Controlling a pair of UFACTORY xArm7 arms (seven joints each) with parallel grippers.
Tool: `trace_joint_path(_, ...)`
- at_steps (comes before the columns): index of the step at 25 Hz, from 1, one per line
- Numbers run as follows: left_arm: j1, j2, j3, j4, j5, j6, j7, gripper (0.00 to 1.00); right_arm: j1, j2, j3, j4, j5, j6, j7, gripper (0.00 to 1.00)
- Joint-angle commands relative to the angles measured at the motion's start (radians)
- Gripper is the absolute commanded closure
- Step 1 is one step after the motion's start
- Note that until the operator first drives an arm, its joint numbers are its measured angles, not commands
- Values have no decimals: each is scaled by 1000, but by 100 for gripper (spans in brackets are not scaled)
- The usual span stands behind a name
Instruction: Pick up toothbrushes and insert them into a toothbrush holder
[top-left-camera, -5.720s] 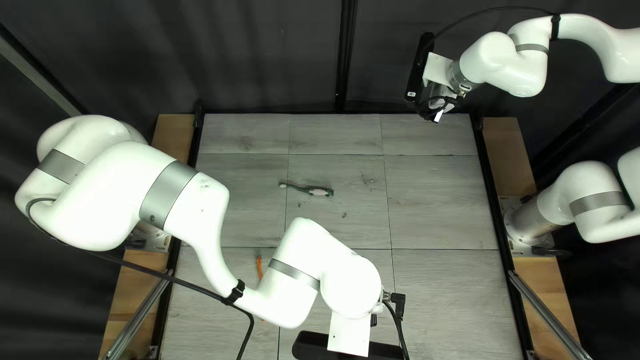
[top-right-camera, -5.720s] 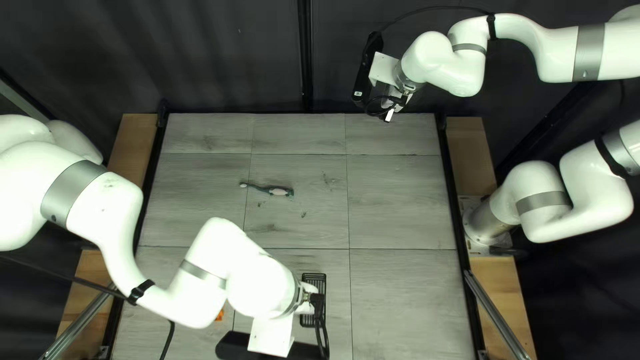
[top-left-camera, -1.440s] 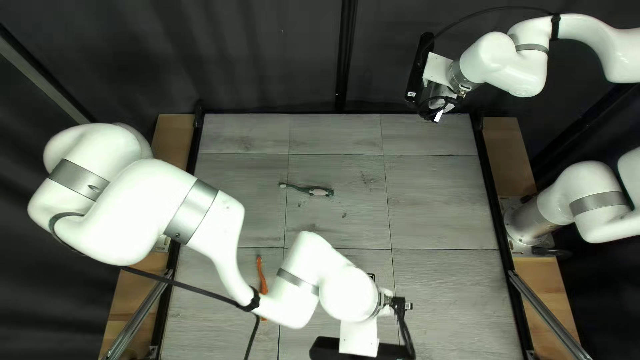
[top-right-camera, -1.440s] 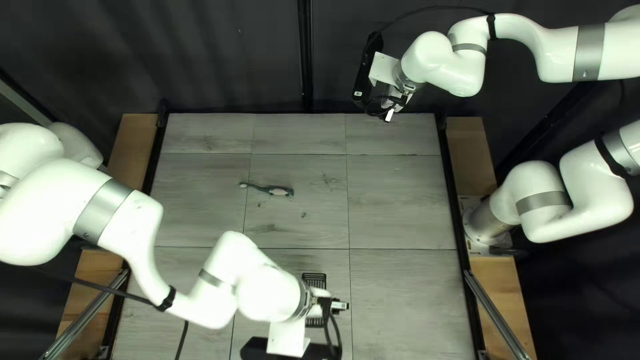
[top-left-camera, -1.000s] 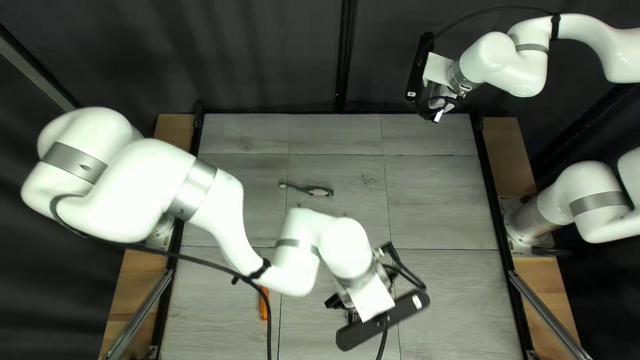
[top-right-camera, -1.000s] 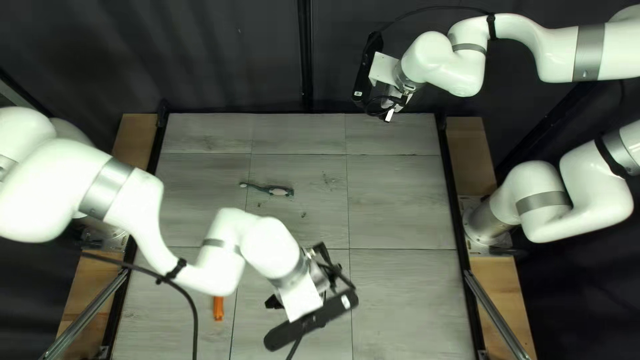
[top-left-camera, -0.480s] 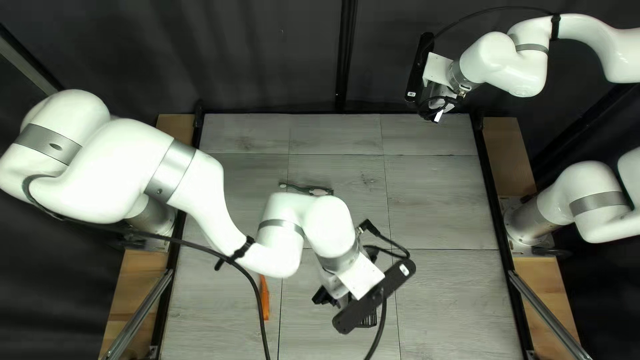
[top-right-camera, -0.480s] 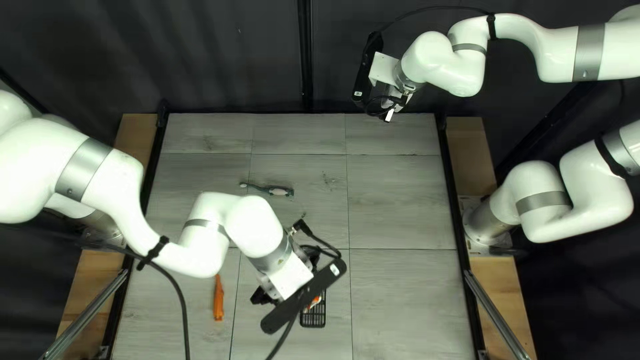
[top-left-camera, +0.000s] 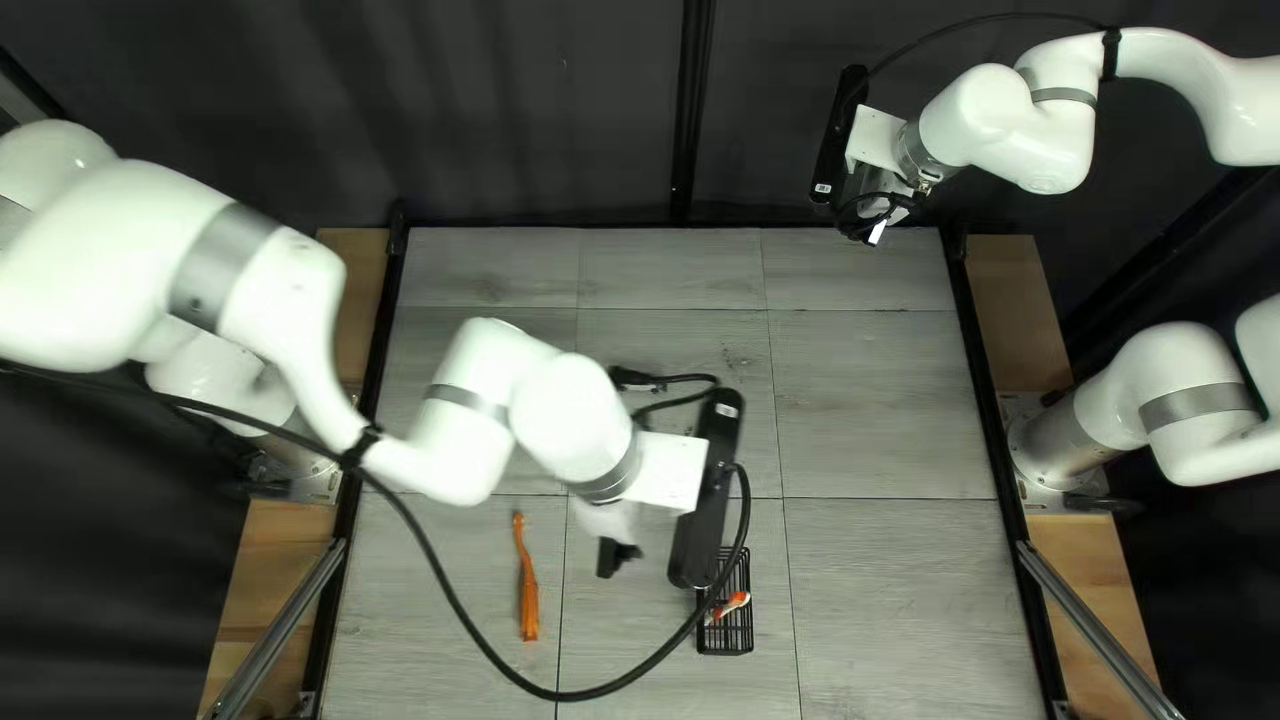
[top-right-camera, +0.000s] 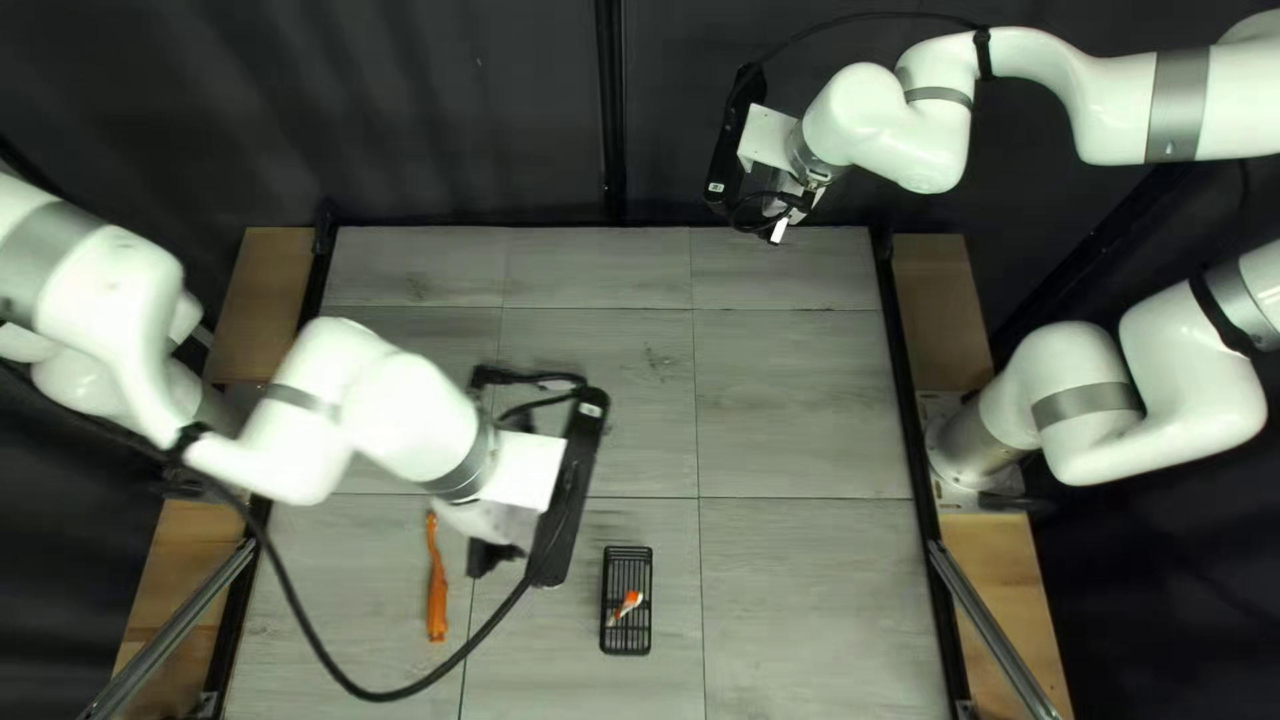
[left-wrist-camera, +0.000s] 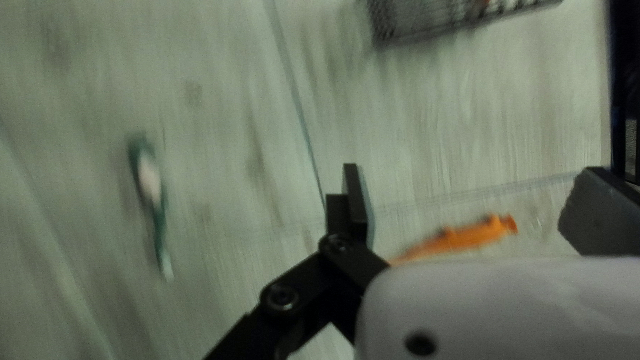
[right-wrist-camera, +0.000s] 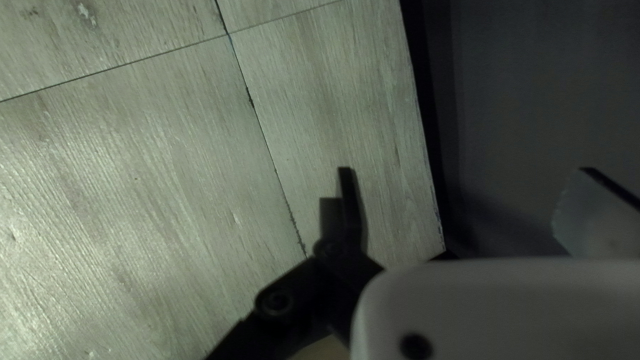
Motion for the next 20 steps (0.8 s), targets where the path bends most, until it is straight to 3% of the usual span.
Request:
trace_joint_path(1, -6, -2, -15, 21, 17, 48, -36, 0, 0, 0, 0, 0, 0, 0, 0, 0)
trace_joint_path(8, 13, 90, 2, 61, -47, -110, 17, 0, 0, 0, 0, 0, 0, 0, 0, 0)
trace_joint_path(11, 32, 143, 12, 86, -121, -170, 0, 0, 0, 0, 0, 0, 0, 0, 0, 0)
trace_joint_path(20, 34, 267, 8, 185, -137, -170, 13, 0, 0, 0, 0, 0, 0, 0, 0, 0)
